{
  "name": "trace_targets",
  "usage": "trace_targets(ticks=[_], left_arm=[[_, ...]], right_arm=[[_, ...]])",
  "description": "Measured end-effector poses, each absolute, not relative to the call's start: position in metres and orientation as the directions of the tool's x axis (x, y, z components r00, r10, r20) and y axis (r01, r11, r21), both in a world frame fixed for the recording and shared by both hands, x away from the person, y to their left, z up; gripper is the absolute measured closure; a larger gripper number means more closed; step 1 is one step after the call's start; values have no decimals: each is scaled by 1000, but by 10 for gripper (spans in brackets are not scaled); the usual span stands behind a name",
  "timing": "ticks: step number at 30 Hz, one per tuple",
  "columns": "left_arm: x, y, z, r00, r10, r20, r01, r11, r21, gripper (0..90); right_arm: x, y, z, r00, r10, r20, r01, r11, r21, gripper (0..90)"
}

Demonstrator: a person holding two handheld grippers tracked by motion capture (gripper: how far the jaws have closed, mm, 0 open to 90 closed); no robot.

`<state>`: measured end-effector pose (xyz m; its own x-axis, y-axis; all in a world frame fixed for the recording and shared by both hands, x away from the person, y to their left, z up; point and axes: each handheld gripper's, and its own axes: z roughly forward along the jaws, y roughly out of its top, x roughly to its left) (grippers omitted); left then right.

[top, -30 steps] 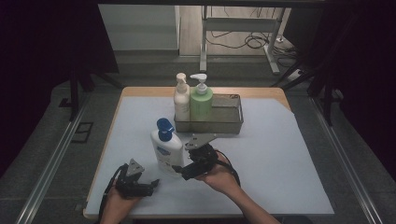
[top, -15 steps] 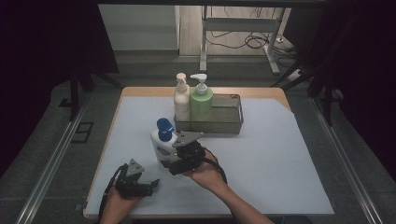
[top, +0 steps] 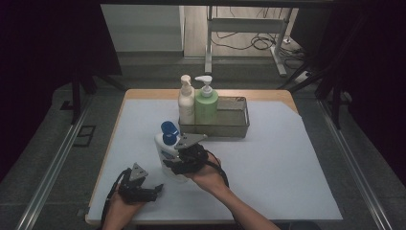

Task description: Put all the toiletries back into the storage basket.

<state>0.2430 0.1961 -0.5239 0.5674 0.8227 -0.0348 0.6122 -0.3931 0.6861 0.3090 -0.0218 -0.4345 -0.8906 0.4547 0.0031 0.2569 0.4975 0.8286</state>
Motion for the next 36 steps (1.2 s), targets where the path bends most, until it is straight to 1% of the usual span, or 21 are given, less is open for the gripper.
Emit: trace_targets(ticks=[18, 36], left_arm=[[243, 196, -524, 567, 823, -36, 613, -393, 686, 125], [243, 196, -524, 567, 823, -36, 613, -393, 685, 126]], right_arm=[[306, -32, -425, -899, 437, 24, 279, 529, 802, 398], [306, -68, -400, -887, 462, 18, 282, 509, 813, 401]])
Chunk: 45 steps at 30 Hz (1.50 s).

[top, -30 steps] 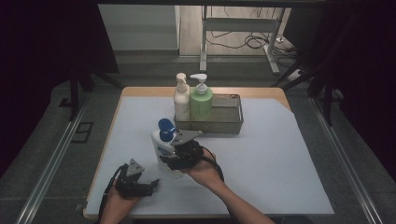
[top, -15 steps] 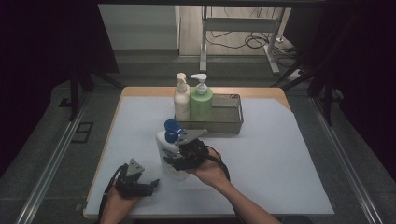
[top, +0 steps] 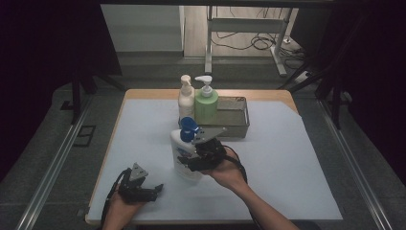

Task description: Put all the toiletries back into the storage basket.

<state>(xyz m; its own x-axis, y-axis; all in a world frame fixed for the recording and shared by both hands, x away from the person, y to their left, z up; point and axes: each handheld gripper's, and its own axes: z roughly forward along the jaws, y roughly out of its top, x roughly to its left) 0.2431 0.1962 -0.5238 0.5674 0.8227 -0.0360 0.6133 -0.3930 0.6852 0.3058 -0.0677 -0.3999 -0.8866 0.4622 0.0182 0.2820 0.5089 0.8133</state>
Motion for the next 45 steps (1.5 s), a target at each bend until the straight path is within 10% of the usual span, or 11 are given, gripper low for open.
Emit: trace_targets(ticks=[45], left_arm=[[243, 196, -524, 567, 823, -34, 612, -394, 686, 130]], right_arm=[[345, -179, -347, -738, 674, -31, 373, 445, 814, 406]])
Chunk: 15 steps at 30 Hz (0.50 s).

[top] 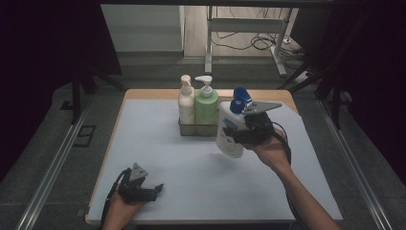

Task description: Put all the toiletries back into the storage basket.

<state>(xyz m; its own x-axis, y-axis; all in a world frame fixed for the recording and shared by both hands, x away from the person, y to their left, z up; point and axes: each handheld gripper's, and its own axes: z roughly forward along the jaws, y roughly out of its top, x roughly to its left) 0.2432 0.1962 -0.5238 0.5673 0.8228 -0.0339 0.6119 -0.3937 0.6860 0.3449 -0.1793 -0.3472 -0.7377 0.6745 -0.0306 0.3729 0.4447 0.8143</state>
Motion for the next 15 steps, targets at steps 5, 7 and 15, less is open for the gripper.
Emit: trace_targets(ticks=[5, 7, 15], left_arm=[[243, 196, -524, 567, 823, -34, 612, -393, 686, 130], [243, 196, -524, 567, 823, -34, 612, -393, 686, 130], [243, 196, -524, 568, 823, -35, 612, -392, 687, 130]], right_arm=[[352, -186, -342, -720, 693, -38, 379, 438, 815, 406], [357, -190, -338, -707, 706, -39, 387, 432, 814, 406], [370, -196, -334, -680, 732, -42, 401, 419, 815, 406]])
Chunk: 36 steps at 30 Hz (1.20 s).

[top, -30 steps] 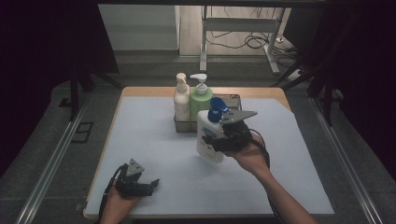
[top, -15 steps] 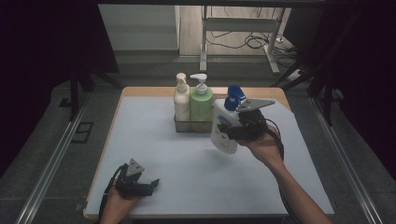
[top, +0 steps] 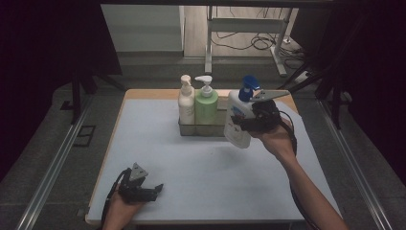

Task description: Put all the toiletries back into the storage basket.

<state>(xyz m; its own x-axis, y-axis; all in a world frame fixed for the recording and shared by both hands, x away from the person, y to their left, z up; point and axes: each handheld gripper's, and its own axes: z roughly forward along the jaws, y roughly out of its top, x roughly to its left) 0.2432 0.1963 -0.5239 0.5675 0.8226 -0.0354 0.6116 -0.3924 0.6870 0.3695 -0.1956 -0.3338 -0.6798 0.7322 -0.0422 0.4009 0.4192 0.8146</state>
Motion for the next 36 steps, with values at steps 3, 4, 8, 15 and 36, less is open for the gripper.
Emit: trace_targets(ticks=[3, 4, 8, 15, 36], left_arm=[[243, 196, -524, 567, 823, -35, 611, -392, 688, 130], [243, 196, -524, 567, 823, -35, 611, -392, 688, 130], [243, 196, -524, 568, 823, -34, 612, -394, 686, 130], [243, 196, -524, 568, 822, -33, 612, -395, 686, 130], [243, 196, -524, 566, 824, -35, 613, -392, 686, 130]], right_arm=[[377, -197, -331, -668, 743, -40, 404, 408, 819, 405], [377, -197, -331, -668, 743, -40, 404, 408, 819, 405], [386, -197, -327, -654, 755, -39, 403, 391, 828, 406], [399, -194, -322, -640, 767, -42, 399, 378, 835, 405], [435, -188, -316, -585, 810, -54, 400, 345, 849, 406]])
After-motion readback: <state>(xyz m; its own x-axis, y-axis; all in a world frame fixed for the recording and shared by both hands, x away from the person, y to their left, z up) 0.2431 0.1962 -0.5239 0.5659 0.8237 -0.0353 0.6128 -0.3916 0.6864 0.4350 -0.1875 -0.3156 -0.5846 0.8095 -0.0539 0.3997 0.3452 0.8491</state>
